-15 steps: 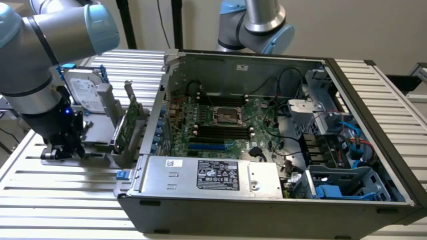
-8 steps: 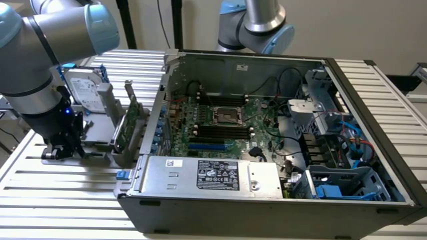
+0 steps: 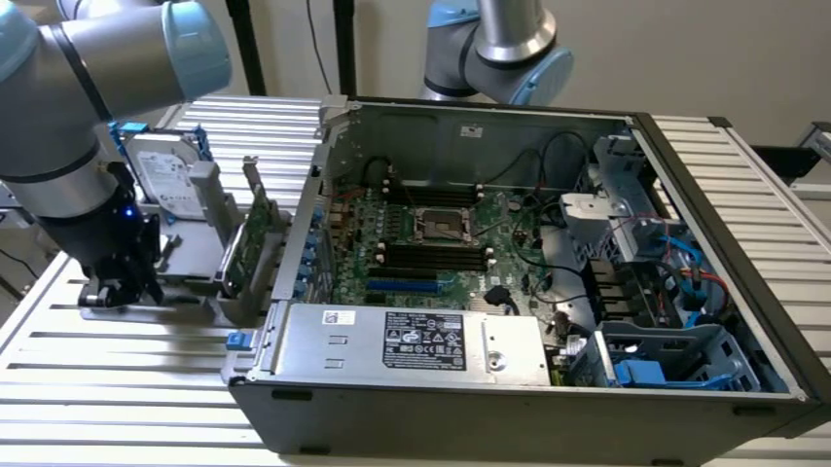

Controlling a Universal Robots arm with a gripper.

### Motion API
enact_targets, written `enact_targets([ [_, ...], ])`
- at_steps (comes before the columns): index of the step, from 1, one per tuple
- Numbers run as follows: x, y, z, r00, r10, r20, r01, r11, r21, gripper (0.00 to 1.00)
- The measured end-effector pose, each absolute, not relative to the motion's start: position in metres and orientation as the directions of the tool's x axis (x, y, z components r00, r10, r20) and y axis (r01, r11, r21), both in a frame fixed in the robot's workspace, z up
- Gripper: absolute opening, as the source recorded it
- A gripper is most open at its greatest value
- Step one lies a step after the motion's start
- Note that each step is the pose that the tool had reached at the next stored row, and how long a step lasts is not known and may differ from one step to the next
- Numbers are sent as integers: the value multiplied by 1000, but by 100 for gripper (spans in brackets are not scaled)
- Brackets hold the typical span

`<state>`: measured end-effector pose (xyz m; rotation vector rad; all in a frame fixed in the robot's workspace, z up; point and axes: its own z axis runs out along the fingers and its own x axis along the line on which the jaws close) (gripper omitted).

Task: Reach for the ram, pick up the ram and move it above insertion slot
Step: 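Pick up the ram and move it above insertion slot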

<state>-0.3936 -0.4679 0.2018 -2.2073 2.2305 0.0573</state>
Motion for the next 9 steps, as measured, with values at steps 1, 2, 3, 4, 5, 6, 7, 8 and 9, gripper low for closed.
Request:
enact_targets([
  [1, -394, -468, 204, -11, -1000, -28, -1000, 10, 24, 14],
  [2, -394, -468, 208, -11, -1000, -28, -1000, 10, 24, 14],
  [3, -394, -468, 213, -11, -1000, -28, -1000, 10, 24, 14],
  [4, -394, -468, 217, -11, -1000, -28, -1000, 10, 24, 14],
  [5, -394, -468, 221, -11, -1000, -28, -1000, 10, 24, 14],
  [6, -394, -468, 226, -11, -1000, -28, -1000, 10, 24, 14],
  [7, -394, -468, 230, -11, -1000, -28, -1000, 10, 24, 14],
  [8, -394, -468, 235, -11, -1000, -28, -1000, 10, 24, 14],
  [9, -394, -468, 240, -11, -1000, -28, -1000, 10, 24, 14],
])
